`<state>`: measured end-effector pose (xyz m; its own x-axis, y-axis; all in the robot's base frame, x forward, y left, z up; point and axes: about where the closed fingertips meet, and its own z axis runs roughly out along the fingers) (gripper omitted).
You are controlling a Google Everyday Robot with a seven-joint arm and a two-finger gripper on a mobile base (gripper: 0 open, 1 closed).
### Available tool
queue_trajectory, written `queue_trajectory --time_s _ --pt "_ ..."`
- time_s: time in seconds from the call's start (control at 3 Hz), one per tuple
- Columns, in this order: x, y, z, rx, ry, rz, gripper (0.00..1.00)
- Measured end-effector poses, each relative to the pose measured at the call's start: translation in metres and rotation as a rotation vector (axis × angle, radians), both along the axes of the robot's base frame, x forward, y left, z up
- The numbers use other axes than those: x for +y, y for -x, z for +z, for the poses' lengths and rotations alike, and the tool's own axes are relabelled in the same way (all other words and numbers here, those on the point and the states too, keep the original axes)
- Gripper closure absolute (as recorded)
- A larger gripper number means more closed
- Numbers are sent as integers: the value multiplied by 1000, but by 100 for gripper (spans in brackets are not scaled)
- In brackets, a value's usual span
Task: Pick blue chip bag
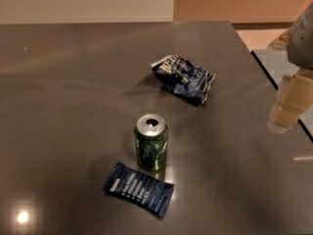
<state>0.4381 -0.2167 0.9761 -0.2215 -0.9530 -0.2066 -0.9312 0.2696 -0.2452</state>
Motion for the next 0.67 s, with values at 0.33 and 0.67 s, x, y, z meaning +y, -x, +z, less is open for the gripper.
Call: queue_trajectory --time_s 0.33,0.67 --pt "1 -2 1 -7 -3 0 0" --pt "3 -19 -5 -11 -41 -12 0"
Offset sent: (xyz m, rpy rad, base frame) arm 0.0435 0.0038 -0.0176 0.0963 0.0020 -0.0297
